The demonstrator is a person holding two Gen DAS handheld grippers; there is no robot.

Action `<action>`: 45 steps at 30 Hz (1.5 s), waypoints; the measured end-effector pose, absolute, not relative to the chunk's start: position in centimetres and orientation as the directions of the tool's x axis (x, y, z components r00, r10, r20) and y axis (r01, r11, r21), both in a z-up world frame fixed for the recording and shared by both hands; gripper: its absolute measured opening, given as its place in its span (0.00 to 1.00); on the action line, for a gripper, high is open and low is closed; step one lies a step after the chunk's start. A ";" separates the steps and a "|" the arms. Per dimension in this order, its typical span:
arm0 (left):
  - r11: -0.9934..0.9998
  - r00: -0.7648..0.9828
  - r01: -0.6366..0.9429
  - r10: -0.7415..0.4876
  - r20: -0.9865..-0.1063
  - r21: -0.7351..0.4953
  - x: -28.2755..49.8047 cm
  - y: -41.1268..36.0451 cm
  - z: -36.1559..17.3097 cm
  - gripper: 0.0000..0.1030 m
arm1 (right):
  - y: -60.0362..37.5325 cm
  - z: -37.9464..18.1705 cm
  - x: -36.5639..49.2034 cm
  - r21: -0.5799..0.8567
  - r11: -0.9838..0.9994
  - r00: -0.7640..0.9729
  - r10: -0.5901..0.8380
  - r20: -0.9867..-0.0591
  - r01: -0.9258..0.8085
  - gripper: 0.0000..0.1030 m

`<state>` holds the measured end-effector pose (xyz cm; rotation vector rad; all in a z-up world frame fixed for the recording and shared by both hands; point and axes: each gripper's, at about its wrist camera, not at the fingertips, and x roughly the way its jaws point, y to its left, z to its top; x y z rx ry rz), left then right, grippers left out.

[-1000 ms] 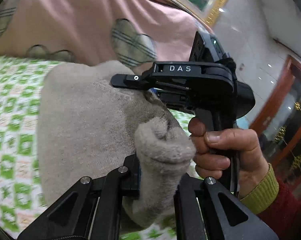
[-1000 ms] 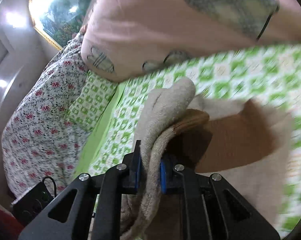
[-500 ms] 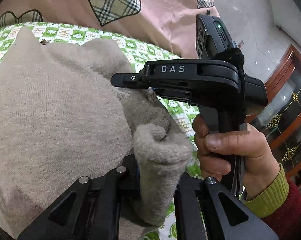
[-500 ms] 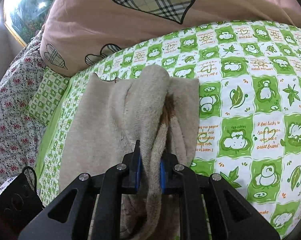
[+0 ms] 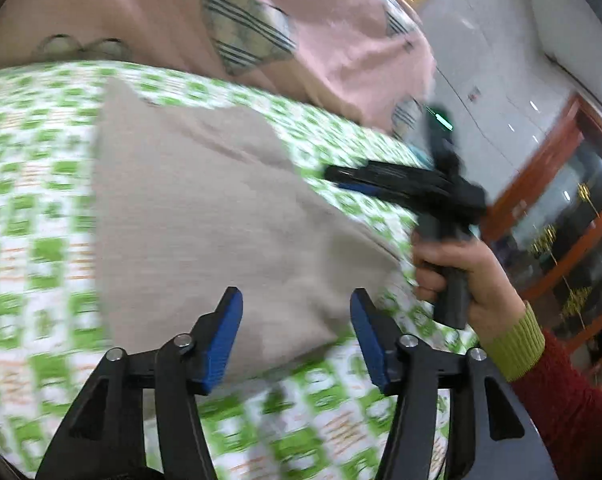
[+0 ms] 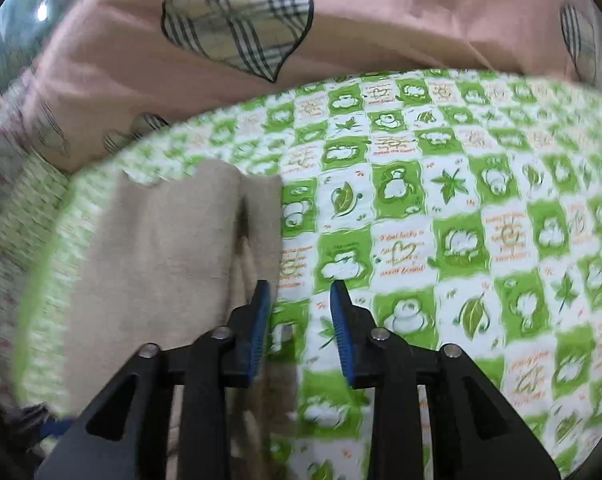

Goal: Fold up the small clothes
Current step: 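Lift the sweater edge with both grippers and fold it over the body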

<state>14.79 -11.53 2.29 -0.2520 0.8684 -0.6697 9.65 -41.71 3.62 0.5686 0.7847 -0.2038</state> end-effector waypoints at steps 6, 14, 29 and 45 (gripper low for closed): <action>0.803 0.484 0.263 -0.589 -0.647 -0.535 19.4 -5.9 0.8 0.62 | -40.5 3.2 9.8 0.540 0.800 0.736 0.196 -0.648 0.263 0.70; 0.743 0.383 0.193 -0.658 -0.648 -0.641 26.5 -5.9 -3.4 0.71 | -40.0 0.0 12.4 0.611 0.747 0.692 0.297 -0.658 0.261 0.70; 0.702 0.379 0.272 -0.707 -0.598 -0.658 25.4 -3.6 -1.1 0.41 | -35.3 1.2 11.7 0.661 0.728 0.710 0.367 -0.601 0.183 0.29; 0.794 0.379 0.184 -0.601 -0.703 -0.579 16.3 9.7 -2.8 0.46 | -21.1 -2.7 13.3 0.698 0.710 0.648 0.487 -0.586 0.096 0.30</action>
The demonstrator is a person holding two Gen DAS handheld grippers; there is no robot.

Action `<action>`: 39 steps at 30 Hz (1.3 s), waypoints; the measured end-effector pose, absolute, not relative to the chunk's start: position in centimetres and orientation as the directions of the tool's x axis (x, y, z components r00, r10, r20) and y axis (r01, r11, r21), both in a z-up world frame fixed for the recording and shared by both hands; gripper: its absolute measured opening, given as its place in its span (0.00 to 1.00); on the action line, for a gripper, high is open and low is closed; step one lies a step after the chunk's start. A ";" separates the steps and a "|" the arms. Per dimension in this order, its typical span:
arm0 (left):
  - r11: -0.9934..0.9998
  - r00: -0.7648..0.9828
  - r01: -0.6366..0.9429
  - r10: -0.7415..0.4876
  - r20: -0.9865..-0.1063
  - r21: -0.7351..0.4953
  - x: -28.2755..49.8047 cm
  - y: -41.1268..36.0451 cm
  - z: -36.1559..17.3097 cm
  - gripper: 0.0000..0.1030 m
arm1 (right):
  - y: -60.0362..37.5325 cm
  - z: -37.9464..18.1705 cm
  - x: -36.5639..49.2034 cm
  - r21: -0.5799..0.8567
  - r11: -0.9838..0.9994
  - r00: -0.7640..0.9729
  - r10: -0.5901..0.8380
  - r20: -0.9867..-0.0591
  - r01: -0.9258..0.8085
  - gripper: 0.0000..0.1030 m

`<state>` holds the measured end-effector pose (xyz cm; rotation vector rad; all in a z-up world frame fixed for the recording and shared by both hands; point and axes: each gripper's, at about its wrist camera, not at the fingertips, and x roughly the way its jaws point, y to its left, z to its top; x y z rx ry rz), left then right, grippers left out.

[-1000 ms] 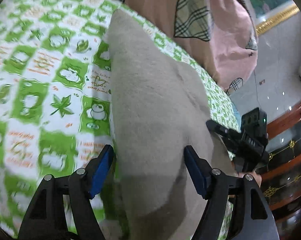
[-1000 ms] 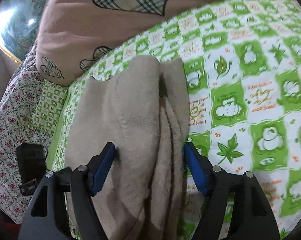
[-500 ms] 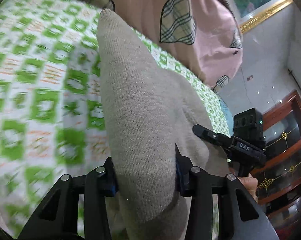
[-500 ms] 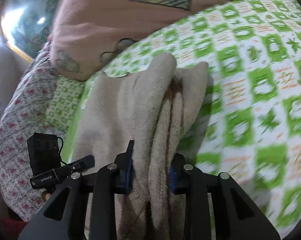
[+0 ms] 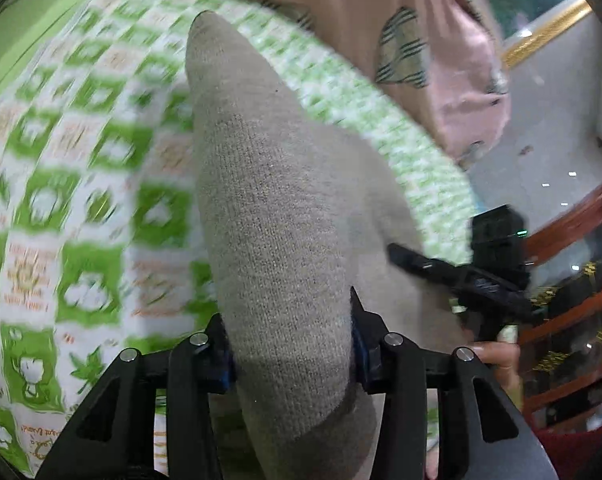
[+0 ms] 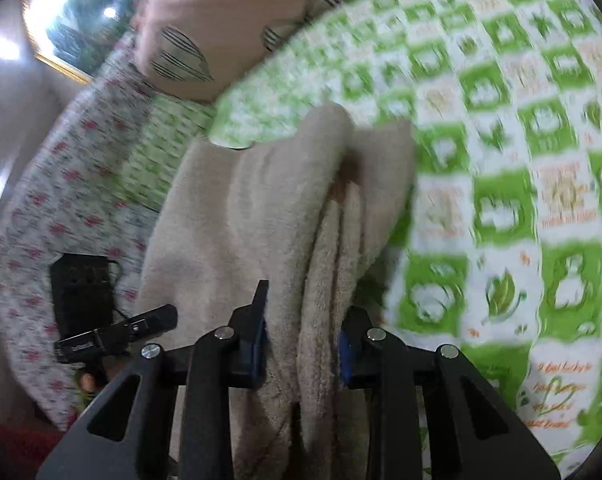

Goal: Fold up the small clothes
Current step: 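Lift the sweater edge with both grippers and fold it over the body, then lay the folded edge down with both grippers and release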

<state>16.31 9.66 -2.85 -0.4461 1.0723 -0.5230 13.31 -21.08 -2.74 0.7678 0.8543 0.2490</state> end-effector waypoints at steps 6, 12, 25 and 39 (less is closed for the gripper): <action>0.790 0.415 0.157 -0.597 -0.687 -0.592 15.4 11.2 -3.1 0.54 | -21.9 -3.5 13.1 0.690 0.712 0.634 0.475 -0.610 0.130 0.41; 0.786 0.434 0.151 -0.597 -0.675 -0.599 15.7 12.6 -2.1 0.55 | -23.1 -0.8 12.5 0.600 0.788 0.658 0.379 -0.651 0.139 0.48; 0.817 0.519 0.050 -0.513 -0.684 -0.575 23.5 14.0 -1.5 0.57 | -23.3 0.4 20.5 0.593 0.797 0.684 0.372 -0.627 0.110 0.12; 0.961 0.561 0.019 -0.237 -0.793 -0.274 30.0 11.7 -2.6 0.37 | -25.2 -2.1 17.9 0.625 0.754 0.713 0.325 -0.621 0.200 0.15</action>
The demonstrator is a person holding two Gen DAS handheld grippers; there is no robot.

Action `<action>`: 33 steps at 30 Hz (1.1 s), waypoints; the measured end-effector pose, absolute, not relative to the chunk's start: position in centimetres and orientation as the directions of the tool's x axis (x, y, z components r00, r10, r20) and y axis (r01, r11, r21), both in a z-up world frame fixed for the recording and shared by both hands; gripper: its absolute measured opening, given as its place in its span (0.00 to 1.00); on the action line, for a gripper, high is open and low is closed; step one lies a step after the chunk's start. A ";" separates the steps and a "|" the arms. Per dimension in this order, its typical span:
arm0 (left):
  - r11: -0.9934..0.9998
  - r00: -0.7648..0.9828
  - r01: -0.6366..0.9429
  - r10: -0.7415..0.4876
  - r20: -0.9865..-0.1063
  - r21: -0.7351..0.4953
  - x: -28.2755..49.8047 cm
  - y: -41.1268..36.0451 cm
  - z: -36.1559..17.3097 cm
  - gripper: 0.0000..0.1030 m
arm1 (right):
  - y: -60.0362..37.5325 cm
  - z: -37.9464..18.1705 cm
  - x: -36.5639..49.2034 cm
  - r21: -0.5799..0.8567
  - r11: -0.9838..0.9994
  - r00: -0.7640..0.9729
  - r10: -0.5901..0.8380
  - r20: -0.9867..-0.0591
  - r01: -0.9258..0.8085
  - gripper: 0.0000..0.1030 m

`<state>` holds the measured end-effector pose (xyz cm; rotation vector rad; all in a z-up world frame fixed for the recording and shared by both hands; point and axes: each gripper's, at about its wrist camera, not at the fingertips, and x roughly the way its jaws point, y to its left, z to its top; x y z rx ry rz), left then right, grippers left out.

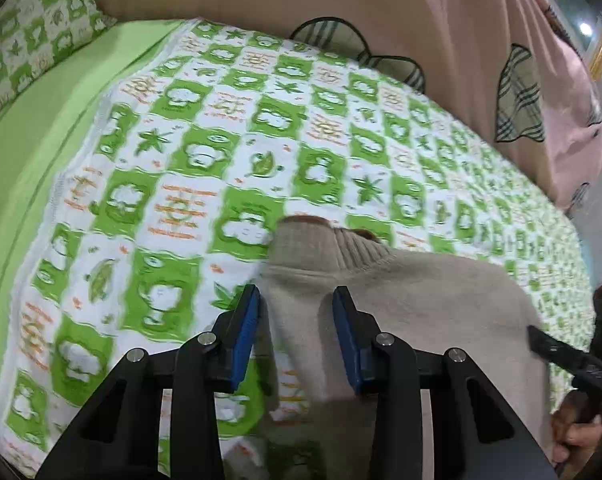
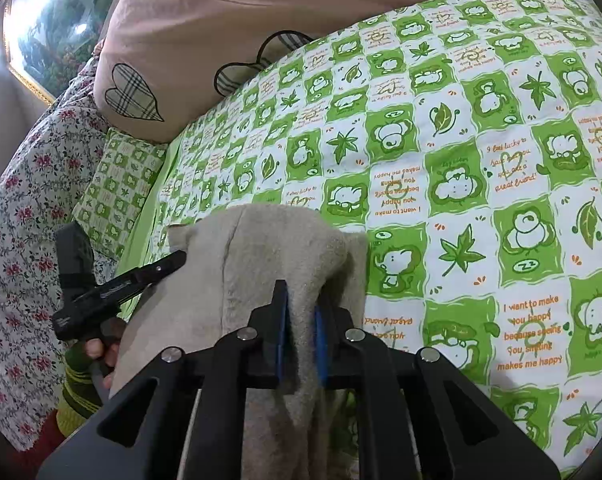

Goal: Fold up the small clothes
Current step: 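Lay the folded edge down with both grippers and release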

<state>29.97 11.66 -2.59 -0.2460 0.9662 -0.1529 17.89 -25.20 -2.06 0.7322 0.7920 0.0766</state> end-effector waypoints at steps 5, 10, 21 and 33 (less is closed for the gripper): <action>0.945 0.608 0.009 -0.264 -0.748 -0.326 25.8 13.4 0.1 0.35 | -25.0 0.4 14.7 0.598 0.774 0.732 0.281 -0.620 0.209 0.17; 0.925 0.648 0.065 -0.324 -0.690 -0.374 17.2 13.8 2.4 0.38 | -23.8 1.6 9.7 0.612 0.765 0.745 0.287 -0.603 0.201 0.18; 0.911 0.639 0.136 -0.382 -0.668 -0.390 -0.2 12.1 0.5 0.42 | -19.5 1.0 -0.4 0.614 0.771 0.736 0.314 -0.599 0.171 0.38; 0.954 0.635 0.211 -0.301 -0.711 -0.215 -1.1 6.8 -2.4 0.48 | -16.6 -0.4 -1.0 0.580 0.805 0.705 0.341 -0.622 0.122 0.38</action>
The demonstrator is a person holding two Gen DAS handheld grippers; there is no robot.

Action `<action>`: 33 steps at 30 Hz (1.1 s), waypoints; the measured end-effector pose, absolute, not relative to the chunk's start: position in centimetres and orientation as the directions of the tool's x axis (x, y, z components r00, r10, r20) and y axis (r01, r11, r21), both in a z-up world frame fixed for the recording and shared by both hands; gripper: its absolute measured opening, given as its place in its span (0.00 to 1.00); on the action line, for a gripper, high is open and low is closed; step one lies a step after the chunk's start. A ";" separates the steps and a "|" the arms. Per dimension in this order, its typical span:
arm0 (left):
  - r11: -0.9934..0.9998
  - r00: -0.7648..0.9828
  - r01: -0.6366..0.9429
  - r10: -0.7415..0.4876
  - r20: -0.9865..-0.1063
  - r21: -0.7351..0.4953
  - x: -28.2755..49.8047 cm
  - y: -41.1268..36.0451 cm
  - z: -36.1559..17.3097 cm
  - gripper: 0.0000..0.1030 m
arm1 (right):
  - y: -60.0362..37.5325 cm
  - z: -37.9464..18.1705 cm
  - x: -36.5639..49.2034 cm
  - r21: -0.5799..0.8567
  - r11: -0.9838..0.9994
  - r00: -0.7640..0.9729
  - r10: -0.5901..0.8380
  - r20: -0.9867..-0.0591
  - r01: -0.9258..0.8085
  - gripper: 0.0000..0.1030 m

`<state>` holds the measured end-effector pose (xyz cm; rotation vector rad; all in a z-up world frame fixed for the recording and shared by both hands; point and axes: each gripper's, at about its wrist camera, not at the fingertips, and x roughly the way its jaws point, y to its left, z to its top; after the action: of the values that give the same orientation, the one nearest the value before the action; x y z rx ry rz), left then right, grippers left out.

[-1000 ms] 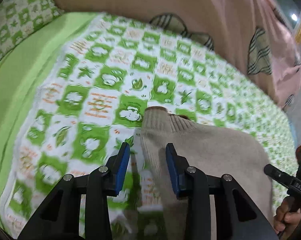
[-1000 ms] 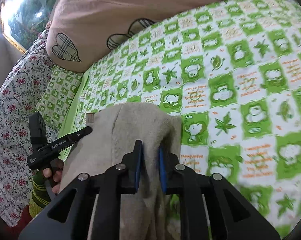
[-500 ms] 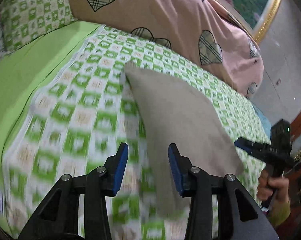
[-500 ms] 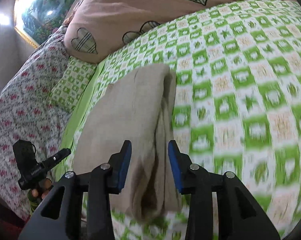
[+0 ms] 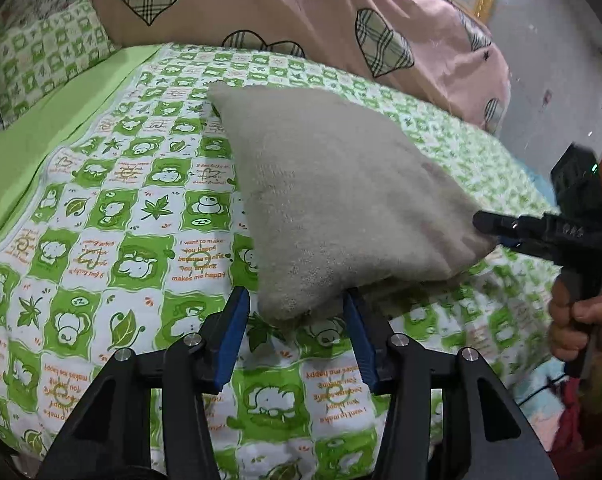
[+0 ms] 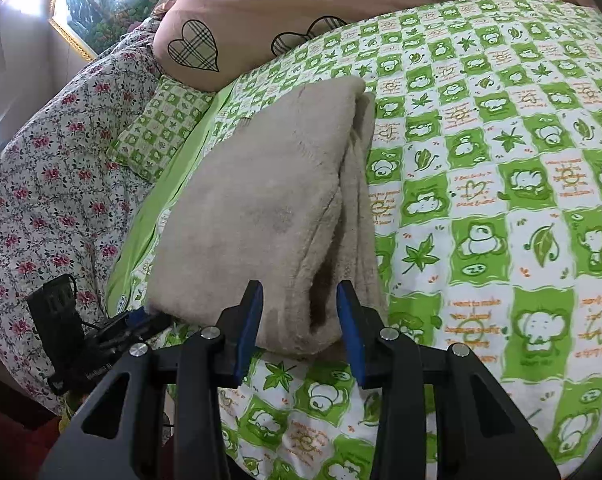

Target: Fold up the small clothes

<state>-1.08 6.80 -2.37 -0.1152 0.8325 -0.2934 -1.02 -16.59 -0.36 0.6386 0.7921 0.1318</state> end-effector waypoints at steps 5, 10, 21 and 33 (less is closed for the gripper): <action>0.987 0.680 0.046 -0.144 -0.719 -0.155 -0.2 7.4 -2.6 0.40 | -16.4 -0.3 0.1 0.581 0.805 0.691 0.352 -0.631 0.120 0.06; 0.998 0.673 -0.005 -0.041 -0.739 -0.059 -0.6 6.6 -2.9 0.30 | -17.7 4.6 -1.4 0.562 0.825 0.792 0.305 -0.529 0.058 0.06; 0.980 0.606 -0.021 -0.145 -0.782 -0.199 -0.7 8.1 -3.9 0.27 | -17.1 -2.5 0.2 0.358 0.914 0.638 0.161 -0.753 0.192 0.06; 0.960 0.586 0.060 -0.257 -0.768 -0.274 -1.1 9.0 -3.8 0.32 | -17.6 -2.7 0.2 0.361 0.905 0.631 0.148 -0.762 0.224 0.26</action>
<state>-1.09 9.01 -3.76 -0.2291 0.9281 -0.1864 0.19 -17.61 -2.73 0.4517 0.8956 -0.0454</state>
